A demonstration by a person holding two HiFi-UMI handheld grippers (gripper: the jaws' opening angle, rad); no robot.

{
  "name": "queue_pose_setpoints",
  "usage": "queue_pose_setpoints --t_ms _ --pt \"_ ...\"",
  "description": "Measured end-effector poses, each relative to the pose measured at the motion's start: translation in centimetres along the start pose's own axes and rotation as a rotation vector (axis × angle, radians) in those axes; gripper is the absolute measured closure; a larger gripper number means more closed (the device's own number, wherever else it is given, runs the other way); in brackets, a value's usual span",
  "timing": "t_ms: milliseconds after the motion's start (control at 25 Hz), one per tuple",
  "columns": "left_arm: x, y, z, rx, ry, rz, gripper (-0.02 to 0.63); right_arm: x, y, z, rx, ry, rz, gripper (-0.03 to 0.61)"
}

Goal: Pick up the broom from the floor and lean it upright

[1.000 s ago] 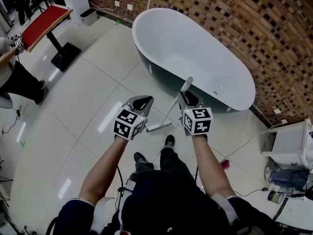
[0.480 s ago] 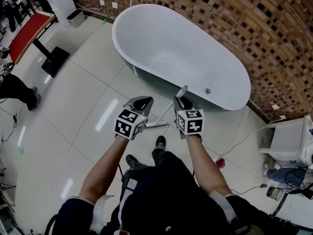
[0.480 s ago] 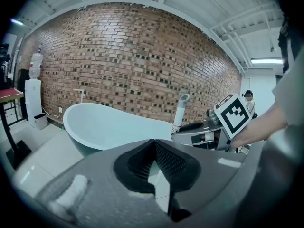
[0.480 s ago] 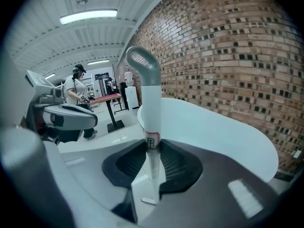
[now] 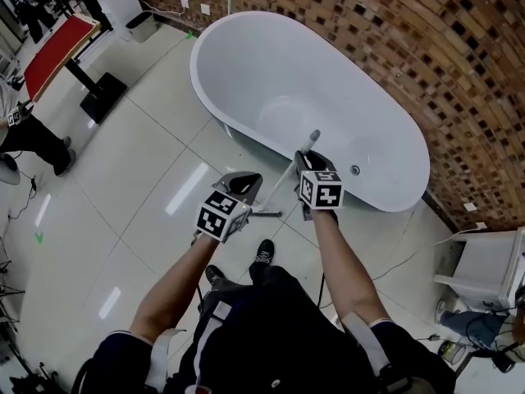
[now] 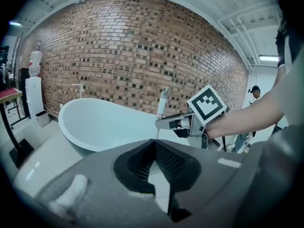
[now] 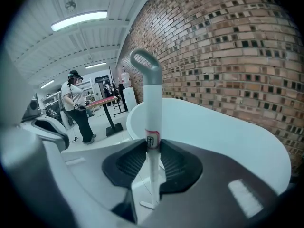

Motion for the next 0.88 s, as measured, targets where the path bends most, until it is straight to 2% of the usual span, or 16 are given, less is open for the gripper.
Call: queue_pose_setpoints --t_ms 520,880 --pt "0.4 -2.9 2.9 -0.001 0.050 0.049 0.614 -5.0 -5.7 1.4 -0.011 -0.045 0.033 0.486" --pt "0.4 -4.1 4.1 0.024 0.044 0.072 0.614 -6.6 -7.6 1.2 -0.043 -0.032 0.058 0.485"
Point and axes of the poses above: the fingertips, and each gripper's own axes: y backward along the fingers, x to its left, z out of its top, the point moved 9 cm from there along y, backward along the fingers, and after that the axes turned 14 degrees about y, right-handed, at the moved point
